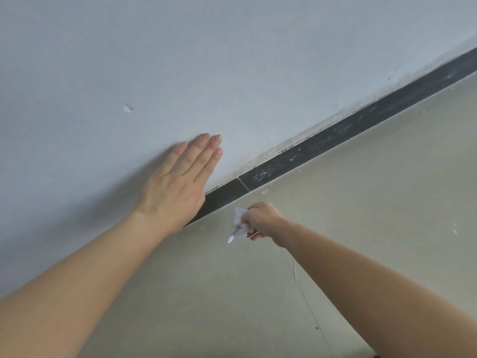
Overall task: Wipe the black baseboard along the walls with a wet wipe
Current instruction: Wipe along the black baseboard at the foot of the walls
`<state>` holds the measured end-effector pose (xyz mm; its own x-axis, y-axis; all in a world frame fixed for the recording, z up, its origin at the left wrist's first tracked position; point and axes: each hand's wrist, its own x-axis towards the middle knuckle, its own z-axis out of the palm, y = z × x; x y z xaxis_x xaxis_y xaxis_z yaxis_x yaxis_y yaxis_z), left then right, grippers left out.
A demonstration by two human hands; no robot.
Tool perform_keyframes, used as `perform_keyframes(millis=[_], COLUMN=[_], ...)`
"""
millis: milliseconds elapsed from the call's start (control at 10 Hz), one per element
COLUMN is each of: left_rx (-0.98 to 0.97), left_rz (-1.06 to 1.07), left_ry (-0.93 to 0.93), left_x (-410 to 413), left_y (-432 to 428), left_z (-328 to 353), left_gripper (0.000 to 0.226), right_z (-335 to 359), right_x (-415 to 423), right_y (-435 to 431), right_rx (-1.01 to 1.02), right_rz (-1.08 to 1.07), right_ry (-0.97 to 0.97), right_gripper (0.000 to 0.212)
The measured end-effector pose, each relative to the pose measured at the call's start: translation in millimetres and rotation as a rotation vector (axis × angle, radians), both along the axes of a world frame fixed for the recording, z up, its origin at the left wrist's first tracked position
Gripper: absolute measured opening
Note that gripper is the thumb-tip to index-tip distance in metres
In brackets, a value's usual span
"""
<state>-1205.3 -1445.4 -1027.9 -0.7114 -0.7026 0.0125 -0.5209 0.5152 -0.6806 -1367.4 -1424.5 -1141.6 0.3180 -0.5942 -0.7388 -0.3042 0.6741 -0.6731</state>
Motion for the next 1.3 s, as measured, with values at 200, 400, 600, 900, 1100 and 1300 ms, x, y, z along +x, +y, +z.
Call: perform_keyframes(millis=[200,400,600,900,1100,1300], left_rx=[-0.075,-0.156,-0.164,-0.184,-0.184,-0.168], left_rz=[-0.017,-0.045,-0.110,0.017,0.045,0.075], left_ry=[-0.048,-0.108,-0.165,0.067,0.136,0.226], left_x=[34,47,46,32,29,24], left_y=[11,-7,-16,-16,-17,-16], left_z=[-11,-19,-5,-36,-44,-49], left_gripper=[0.068,0.067,0.069,0.081,0.082,0.080], right_z=[-10,-15,-28,-43,-30,-38], right_x=[33,58,81,93,58,0], right_y=[10,-2,-5,-19,-32,-43], right_rx=[0.208,0.208,0.313,0.373,0.364,0.242], right_rz=[-0.139,-0.245,-0.398,-0.621,-0.754,-1.190], right_ry=[-0.161,-0.237,-0.347,-0.419,-0.416,-0.332], right_gripper=[0.020,0.028,0.021,0.017,0.021,0.023])
